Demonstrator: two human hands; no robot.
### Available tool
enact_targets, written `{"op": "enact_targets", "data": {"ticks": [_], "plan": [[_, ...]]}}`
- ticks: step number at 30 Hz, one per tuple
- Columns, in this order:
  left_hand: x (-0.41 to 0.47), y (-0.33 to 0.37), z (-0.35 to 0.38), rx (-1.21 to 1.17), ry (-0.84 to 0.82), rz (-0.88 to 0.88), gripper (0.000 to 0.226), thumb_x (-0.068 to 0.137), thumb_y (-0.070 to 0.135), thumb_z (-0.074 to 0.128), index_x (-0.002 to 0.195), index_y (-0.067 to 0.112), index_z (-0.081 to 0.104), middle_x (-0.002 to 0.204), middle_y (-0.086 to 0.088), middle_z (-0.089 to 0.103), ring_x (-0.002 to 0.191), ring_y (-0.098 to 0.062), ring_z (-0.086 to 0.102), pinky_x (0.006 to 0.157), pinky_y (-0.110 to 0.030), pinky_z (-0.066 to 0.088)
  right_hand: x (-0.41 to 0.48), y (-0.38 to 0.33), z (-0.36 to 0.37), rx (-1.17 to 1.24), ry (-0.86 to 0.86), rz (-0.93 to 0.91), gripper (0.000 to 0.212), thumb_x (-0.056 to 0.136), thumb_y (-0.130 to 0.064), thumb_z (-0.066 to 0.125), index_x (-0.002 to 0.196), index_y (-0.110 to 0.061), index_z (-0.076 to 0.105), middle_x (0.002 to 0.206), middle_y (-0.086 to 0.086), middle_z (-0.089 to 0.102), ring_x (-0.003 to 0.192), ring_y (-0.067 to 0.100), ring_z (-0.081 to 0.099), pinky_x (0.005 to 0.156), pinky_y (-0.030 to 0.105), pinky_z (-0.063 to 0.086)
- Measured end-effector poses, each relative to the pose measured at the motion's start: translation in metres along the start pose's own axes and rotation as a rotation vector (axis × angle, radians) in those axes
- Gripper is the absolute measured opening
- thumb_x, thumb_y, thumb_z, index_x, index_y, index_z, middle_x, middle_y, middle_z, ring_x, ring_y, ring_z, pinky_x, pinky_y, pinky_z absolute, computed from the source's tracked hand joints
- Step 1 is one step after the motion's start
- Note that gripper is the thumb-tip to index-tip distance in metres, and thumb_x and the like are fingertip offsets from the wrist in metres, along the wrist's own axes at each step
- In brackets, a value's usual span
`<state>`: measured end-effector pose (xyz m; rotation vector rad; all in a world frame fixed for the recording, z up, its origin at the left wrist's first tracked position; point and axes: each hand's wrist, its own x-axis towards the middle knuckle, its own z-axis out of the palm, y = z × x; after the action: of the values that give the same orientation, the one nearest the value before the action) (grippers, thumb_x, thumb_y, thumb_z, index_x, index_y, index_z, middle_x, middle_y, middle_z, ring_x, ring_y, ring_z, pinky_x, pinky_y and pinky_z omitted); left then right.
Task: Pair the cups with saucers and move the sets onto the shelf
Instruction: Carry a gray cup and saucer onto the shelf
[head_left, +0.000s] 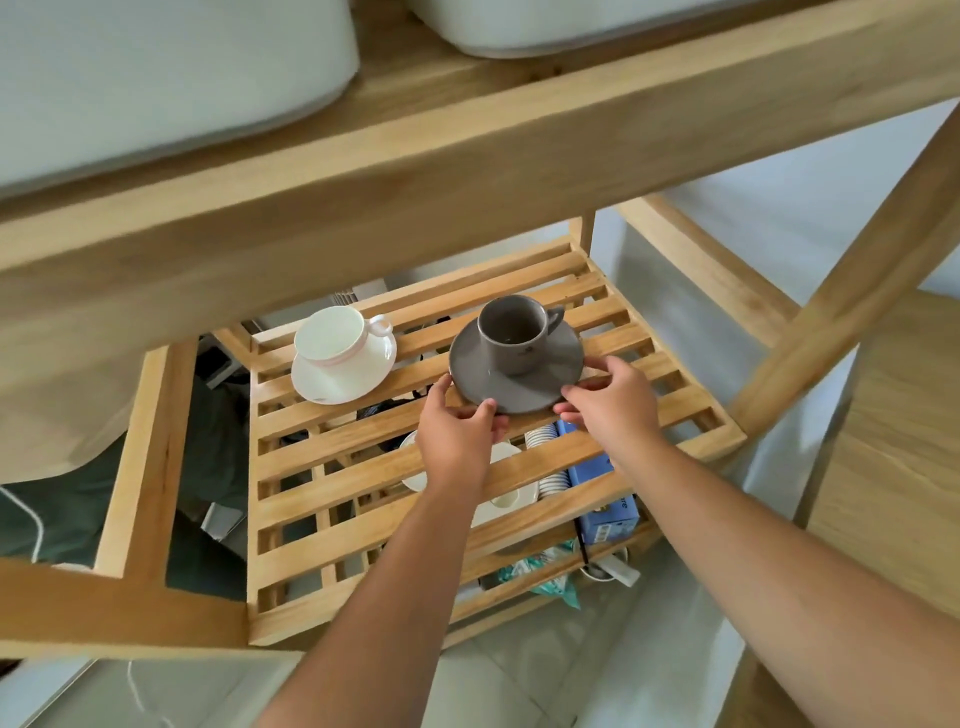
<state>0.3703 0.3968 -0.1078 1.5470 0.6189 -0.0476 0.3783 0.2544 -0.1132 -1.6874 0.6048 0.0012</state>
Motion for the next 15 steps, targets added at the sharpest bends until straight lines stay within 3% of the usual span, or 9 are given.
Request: {"op": "enact_targets", "data": {"ticks": [3, 10, 15], "plan": [[0.009, 0.007, 0.006, -0.004, 0.008, -0.018, 0.062, 0.088, 0.006, 0.066, 0.143, 0.023, 0.041, 0.091, -0.006, 0.069, 0.076, -0.016, 0.074, 0.064, -0.026, 0.060, 0.014, -0.006, 0.003, 0.007, -0.004, 0.008, 0.041, 0.084, -0.003, 0.065, 0.124, -0.009, 0.054, 0.093, 0.014, 0.072, 0.069, 0.018, 0.073, 0.070, 0.032, 0.061], [0.039, 0.025, 0.018, 0.016, 0.006, -0.011, 0.059, 0.088, 0.008, 0.067, 0.140, 0.022, 0.043, 0.098, -0.007, 0.072, 0.074, -0.013, 0.073, 0.069, -0.026, 0.061, 0.046, -0.027, 0.015, 0.027, -0.029, 0.020, 0.038, 0.084, -0.002, 0.065, 0.121, -0.008, 0.055, 0.096, 0.017, 0.071, 0.069, 0.019, 0.072, 0.068, 0.030, 0.060], [0.052, 0.035, 0.021, -0.036, 0.000, -0.058, 0.063, 0.087, 0.007, 0.068, 0.142, 0.025, 0.044, 0.078, 0.000, 0.067, 0.072, -0.014, 0.071, 0.064, -0.023, 0.059, 0.058, -0.032, 0.020, 0.036, -0.052, 0.020, 0.040, 0.084, -0.002, 0.065, 0.122, -0.007, 0.053, 0.098, 0.013, 0.069, 0.074, 0.019, 0.073, 0.075, 0.035, 0.061]]}}
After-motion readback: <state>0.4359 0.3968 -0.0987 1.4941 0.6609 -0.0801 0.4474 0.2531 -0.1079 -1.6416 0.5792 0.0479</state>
